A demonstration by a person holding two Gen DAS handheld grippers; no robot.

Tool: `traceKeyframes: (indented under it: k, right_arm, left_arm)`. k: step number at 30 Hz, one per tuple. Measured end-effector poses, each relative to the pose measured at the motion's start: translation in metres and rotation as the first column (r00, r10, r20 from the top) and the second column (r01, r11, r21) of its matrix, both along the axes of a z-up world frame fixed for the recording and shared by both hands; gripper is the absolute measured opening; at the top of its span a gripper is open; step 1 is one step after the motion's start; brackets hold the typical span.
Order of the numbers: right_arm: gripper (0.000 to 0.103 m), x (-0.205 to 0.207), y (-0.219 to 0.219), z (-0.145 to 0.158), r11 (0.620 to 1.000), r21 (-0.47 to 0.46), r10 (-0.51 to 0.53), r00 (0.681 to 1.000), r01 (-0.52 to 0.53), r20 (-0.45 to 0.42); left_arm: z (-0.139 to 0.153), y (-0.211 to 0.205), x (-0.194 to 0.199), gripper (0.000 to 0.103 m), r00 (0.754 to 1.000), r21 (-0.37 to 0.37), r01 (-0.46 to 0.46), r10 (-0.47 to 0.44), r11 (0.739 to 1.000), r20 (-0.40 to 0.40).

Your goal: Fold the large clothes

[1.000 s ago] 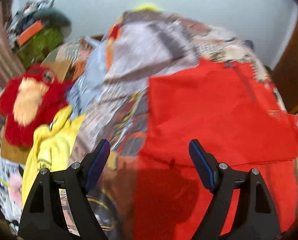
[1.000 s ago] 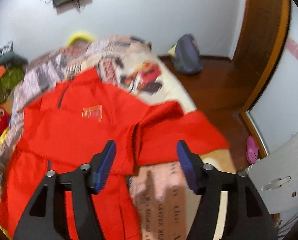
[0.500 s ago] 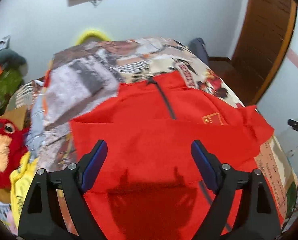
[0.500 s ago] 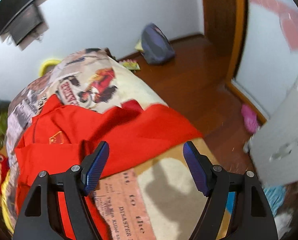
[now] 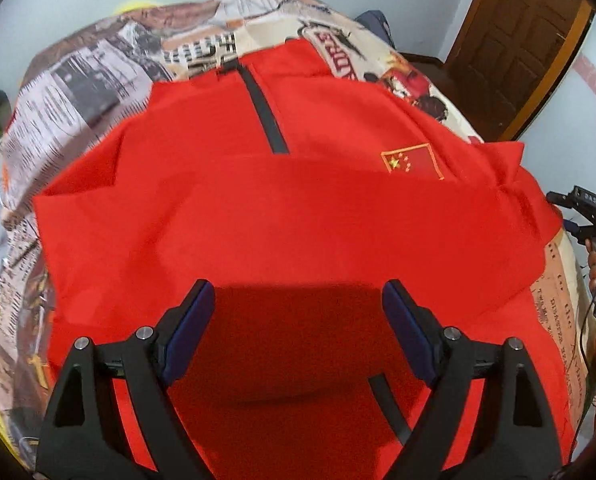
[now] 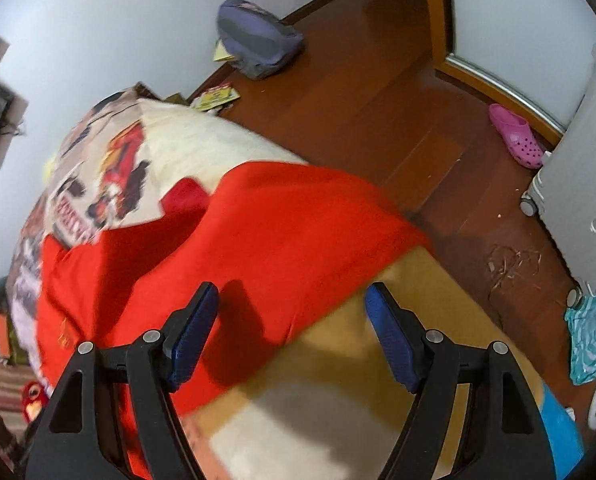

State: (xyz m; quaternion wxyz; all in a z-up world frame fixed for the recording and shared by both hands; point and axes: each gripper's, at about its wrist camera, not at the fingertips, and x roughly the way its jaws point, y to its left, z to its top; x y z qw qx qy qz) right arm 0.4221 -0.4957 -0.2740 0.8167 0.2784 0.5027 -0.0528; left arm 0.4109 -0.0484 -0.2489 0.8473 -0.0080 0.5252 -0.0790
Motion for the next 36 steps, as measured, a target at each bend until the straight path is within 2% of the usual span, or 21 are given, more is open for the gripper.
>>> traceKeyframes:
  k: [6,8,9,10,11,12,15,21,23,28,33,36]
  right_arm:
    - [0.071,0.016,-0.003,-0.006,0.996,-0.064,-0.067,0.998,0.068,0.015]
    - [0.059,0.021,0.0,-0.004,0.99,-0.115,-0.075,0.997,0.076,0.012]
    - [0.048,0.024,0.0,-0.004,0.988,-0.135,-0.075,0.997,0.076,0.011]
    - [0.032,0.024,0.001,-0.001,0.984,-0.163,-0.076,0.997,0.077,0.014]
    - [0.023,0.024,0.001,0.001,0.982,-0.175,-0.073,0.997,0.074,0.015]
    - [0.007,0.024,0.001,0.003,0.982,-0.175,-0.065,0.998,0.067,0.016]
    - [0.007,0.019,0.004,0.022,0.99,-0.135,-0.024,0.998,0.032,0.06]
    - [0.007,0.003,0.03,0.096,0.98,-0.198,0.072,0.971,-0.026,0.228]
    - [0.007,-0.006,0.049,0.132,0.97,-0.234,0.134,0.944,-0.063,0.301]
    - [0.007,-0.027,0.112,0.182,0.947,-0.267,0.278,0.871,-0.178,0.406]
    - [0.007,-0.034,0.164,0.179,0.918,-0.277,0.377,0.841,-0.283,0.389]
    - [0.007,-0.037,0.204,0.16,0.892,-0.271,0.44,0.834,-0.362,0.333]
  left_arm:
    - [-0.015,0.001,0.001,0.085,1.0,-0.003,-0.014,0.014,1.0,-0.02]
    - [-0.014,0.002,0.0,0.085,1.0,-0.002,-0.018,0.018,1.0,-0.014]
    - [-0.013,0.002,-0.002,0.085,1.0,0.003,-0.02,0.02,1.0,-0.008]
    - [-0.011,0.002,-0.003,0.085,1.0,0.006,-0.02,0.02,1.0,-0.003]
    - [-0.01,0.002,-0.003,0.085,1.0,0.009,-0.019,0.019,1.0,0.001]
    - [-0.007,0.002,-0.006,0.085,1.0,0.014,-0.017,0.017,1.0,0.007]
    - [0.0,0.005,-0.01,0.085,1.0,0.022,-0.012,0.012,1.0,0.022]
    - [0.033,0.019,-0.021,0.085,0.996,0.028,-0.03,0.027,0.999,0.081]
    - [0.044,0.026,-0.027,0.085,0.994,0.015,-0.04,0.038,0.999,0.103]
    - [0.067,0.043,-0.045,0.085,0.986,-0.012,-0.063,0.064,0.998,0.153]
    - [0.076,0.058,-0.063,0.085,0.984,-0.034,-0.078,0.082,0.996,0.157]
    - [0.078,0.066,-0.073,0.085,0.984,-0.04,-0.08,0.085,0.996,0.156]
